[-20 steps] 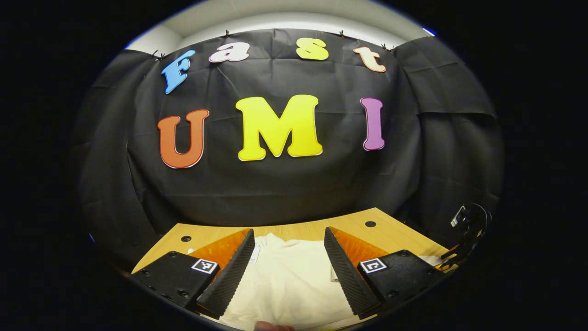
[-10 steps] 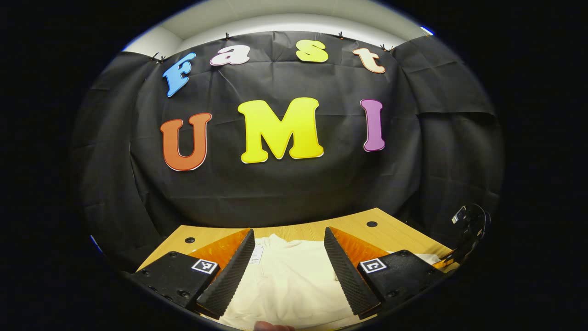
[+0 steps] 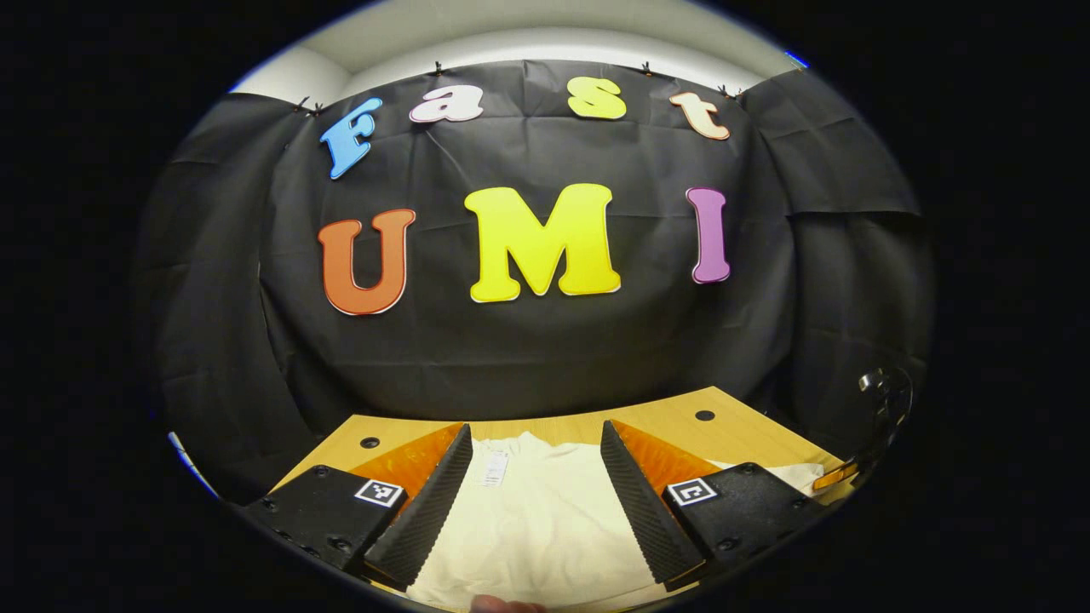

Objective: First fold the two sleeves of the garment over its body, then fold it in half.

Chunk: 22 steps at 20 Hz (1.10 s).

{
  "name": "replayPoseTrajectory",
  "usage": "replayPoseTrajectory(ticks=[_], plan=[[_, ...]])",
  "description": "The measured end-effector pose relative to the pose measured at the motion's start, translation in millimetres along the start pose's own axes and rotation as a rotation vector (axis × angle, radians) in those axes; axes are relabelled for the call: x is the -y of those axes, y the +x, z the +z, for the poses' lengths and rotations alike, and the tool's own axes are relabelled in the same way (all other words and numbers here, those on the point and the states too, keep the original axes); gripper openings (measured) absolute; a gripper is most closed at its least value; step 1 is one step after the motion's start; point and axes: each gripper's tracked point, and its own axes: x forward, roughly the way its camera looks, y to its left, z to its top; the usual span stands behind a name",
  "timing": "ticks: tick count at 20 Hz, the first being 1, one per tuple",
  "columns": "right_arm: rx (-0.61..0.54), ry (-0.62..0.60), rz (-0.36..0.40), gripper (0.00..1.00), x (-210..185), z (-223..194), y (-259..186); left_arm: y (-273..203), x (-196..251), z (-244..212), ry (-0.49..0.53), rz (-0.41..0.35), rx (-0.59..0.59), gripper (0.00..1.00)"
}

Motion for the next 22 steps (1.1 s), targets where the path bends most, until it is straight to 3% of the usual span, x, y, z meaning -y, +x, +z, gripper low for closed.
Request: replayPoseTrajectory(ticks=[7, 15, 22], plan=[[0.207, -0.099, 0.073, 0.01, -69.9, 110.1, -63.8, -9.5, -50.0, -14.3, -0.055, 0.091, -0.008, 0.96], [0.387, -0.313, 0.190, 0.01, -206.4, 229.8, -108.9, -32.6, -120.2, -28.1, -0.114, 0.219, -0.010, 0.96], [0.394, -0.481, 0.310, 0.01, -345.9, 257.2, -78.6, -67.8, -185.2, -42.6, -0.127, 0.330, -0.027, 0.96]])
